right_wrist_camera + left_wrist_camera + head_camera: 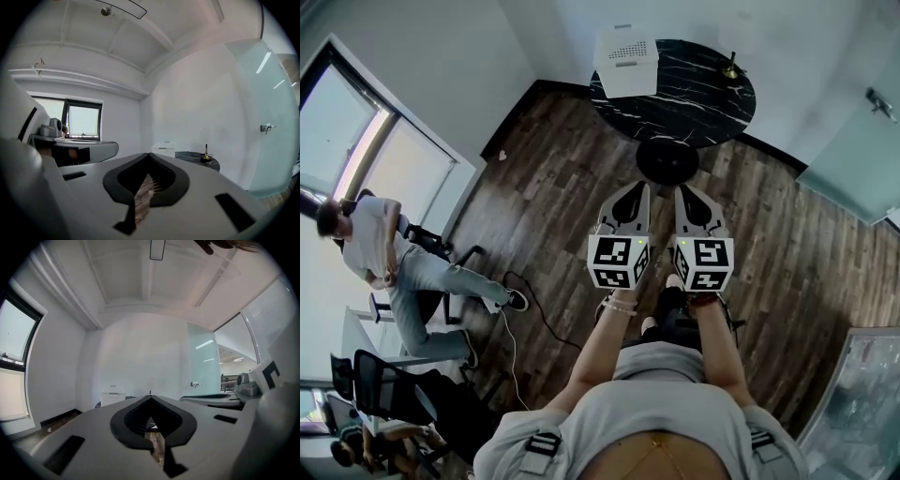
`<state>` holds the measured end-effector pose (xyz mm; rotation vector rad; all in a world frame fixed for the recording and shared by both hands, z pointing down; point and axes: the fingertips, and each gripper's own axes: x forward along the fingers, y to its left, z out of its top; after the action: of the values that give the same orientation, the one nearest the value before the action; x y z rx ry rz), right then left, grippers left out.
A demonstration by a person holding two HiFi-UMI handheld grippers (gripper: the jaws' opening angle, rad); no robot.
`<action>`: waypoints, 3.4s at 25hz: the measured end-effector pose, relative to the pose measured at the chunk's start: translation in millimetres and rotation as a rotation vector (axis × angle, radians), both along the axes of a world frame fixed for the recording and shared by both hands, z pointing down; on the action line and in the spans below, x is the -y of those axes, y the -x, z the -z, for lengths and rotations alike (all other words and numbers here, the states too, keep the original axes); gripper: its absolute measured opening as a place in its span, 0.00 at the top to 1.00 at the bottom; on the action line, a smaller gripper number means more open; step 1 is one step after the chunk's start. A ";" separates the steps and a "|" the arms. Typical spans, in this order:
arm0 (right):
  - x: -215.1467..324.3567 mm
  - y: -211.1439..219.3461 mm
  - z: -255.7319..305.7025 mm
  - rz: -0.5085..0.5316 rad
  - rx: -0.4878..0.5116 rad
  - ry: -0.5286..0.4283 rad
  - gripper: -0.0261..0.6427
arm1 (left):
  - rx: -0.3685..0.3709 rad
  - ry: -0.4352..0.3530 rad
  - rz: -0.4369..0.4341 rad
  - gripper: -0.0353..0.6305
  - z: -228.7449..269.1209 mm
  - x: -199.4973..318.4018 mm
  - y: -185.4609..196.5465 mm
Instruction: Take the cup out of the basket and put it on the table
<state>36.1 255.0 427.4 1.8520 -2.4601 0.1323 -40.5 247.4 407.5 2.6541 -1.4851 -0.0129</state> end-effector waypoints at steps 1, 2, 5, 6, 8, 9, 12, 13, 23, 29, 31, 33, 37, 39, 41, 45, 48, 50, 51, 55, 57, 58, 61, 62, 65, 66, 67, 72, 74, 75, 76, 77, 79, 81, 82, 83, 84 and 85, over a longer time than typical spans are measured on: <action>7.7 -0.6 0.3 0.004 0.000 0.001 0.95 | 0.001 0.000 0.001 0.94 0.7 7.2 -1.6; 15.6 -1.3 1.1 0.009 0.001 0.002 0.95 | 0.002 -0.001 0.003 0.94 1.9 14.6 -3.0; 38.9 -3.7 5.1 0.023 0.010 0.000 0.95 | 0.004 -0.007 0.013 0.94 6.9 36.1 -7.1; 45.9 -5.1 6.2 0.029 0.013 0.000 0.95 | 0.004 -0.008 0.016 0.94 8.1 42.3 -9.1; 59.7 -7.7 8.0 0.041 0.017 0.001 0.95 | 0.004 -0.009 0.025 0.94 10.2 54.3 -13.0; 66.9 -8.7 8.9 0.049 0.018 0.001 0.95 | 0.005 -0.008 0.031 0.94 11.0 60.4 -14.6; 88.1 -11.5 9.6 0.074 0.025 0.003 0.95 | 0.012 -0.002 0.055 0.94 10.9 78.1 -18.1; 94.8 -12.1 9.3 0.084 0.027 0.005 0.95 | 0.015 0.002 0.065 0.94 10.2 83.7 -18.6; 150.7 -21.9 7.0 0.165 0.030 0.020 0.95 | 0.023 0.018 0.147 0.94 9.0 135.8 -30.7; 174.7 -35.8 6.0 0.195 0.013 0.024 0.95 | 0.020 0.024 0.164 0.94 8.2 160.4 -50.8; 181.2 -41.4 6.0 0.201 0.011 0.025 0.95 | 0.019 0.021 0.168 0.94 8.9 166.2 -57.1; 186.4 -47.6 4.9 0.204 0.012 0.027 0.95 | 0.021 0.022 0.172 0.94 8.3 171.0 -62.6; 194.0 -54.3 4.5 0.205 0.019 0.027 0.95 | 0.027 0.029 0.176 0.94 6.8 178.1 -67.4; 196.7 -56.2 5.0 0.203 0.021 0.026 0.95 | 0.028 0.032 0.177 0.94 6.3 180.7 -68.3; 200.2 -59.1 5.1 0.197 0.025 0.026 0.95 | 0.028 0.034 0.173 0.94 5.8 184.2 -70.4; 206.5 -63.9 2.6 0.174 0.028 0.029 0.95 | 0.026 0.038 0.156 0.94 2.8 192.5 -73.9; 215.3 -68.2 4.2 0.148 0.032 0.025 0.95 | 0.028 0.039 0.134 0.94 3.0 203.6 -77.6; 225.2 -71.8 5.4 0.128 0.033 0.022 0.95 | 0.028 0.037 0.115 0.94 4.2 214.4 -80.7; 230.8 -73.3 5.6 0.119 0.034 0.022 0.95 | 0.028 0.035 0.106 0.94 4.6 220.6 -82.2; 255.1 -74.6 4.0 0.087 0.035 0.025 0.95 | 0.031 0.033 0.071 0.94 4.4 248.1 -85.0; 266.8 -69.2 4.9 0.080 0.033 0.023 0.95 | 0.032 0.032 0.057 0.94 4.6 260.8 -82.3; 273.0 -65.9 5.7 0.077 0.031 0.022 0.95 | 0.032 0.032 0.051 0.94 5.0 267.4 -80.4; 295.9 -56.8 8.9 0.072 0.028 0.016 0.95 | 0.031 0.029 0.037 0.94 7.1 292.0 -74.2; 304.1 -54.1 9.7 0.070 0.027 0.015 0.95 | 0.030 0.029 0.034 0.94 7.8 300.8 -71.8; 324.6 -46.9 10.2 0.057 0.023 0.017 0.95 | 0.024 0.028 0.024 0.94 9.2 322.8 -63.2; 330.1 -44.2 9.7 0.052 0.021 0.019 0.95 | 0.022 0.028 0.020 0.94 9.2 328.9 -59.7; 335.2 -41.2 9.1 0.046 0.019 0.019 0.95 | 0.020 0.029 0.015 0.94 9.1 334.6 -56.2; 359.8 -26.6 6.5 0.022 0.008 0.025 0.95 | 0.010 0.029 -0.011 0.94 8.0 361.6 -42.2; 369.4 -23.0 4.6 0.007 0.007 0.030 0.95 | 0.010 0.029 -0.026 0.94 6.8 370.4 -39.4; 373.6 -20.6 4.0 0.000 0.007 0.032 0.95 | 0.013 0.028 -0.033 0.94 6.2 374.2 -37.4; 377.4 -17.7 3.8 -0.006 0.008 0.032 0.95 | 0.016 0.029 -0.039 0.94 5.8 377.6 -34.7; 380.5 -14.7 4.0 -0.010 0.009 0.031 0.95 | 0.018 0.029 -0.044 0.94 5.4 380.6 -31.8; 385.8 -8.8 3.7 -0.019 0.014 0.030 0.95 | 0.023 0.030 -0.053 0.94 4.7 385.7 -26.2; 390.7 -3.7 1.6 -0.026 0.020 0.032 0.95 | 0.030 0.030 -0.062 0.94 3.4 390.2 -21.2; 392.9 -1.1 0.2 -0.029 0.022 0.034 0.95 | 0.034 0.031 -0.066 0.94 2.4 392.1 -18.5; 394.7 1.7 -1.0 -0.030 0.023 0.035 0.95 | 0.036 0.032 -0.067 0.94 1.3 393.8 -15.4; 396.3 4.4 -1.7 -0.031 0.023 0.035 0.95 | 0.038 0.033 -0.068 0.94 0.4 395.5 -12.1; 397.7 6.8 -2.1 -0.031 0.023 0.035 0.95 | 0.038 0.035 -0.067 0.94 -0.3 396.8 -9.1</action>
<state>29.4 -142.7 429.5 1.8853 -2.4281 0.1978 -31.3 -149.4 407.8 2.6891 -1.3929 0.0688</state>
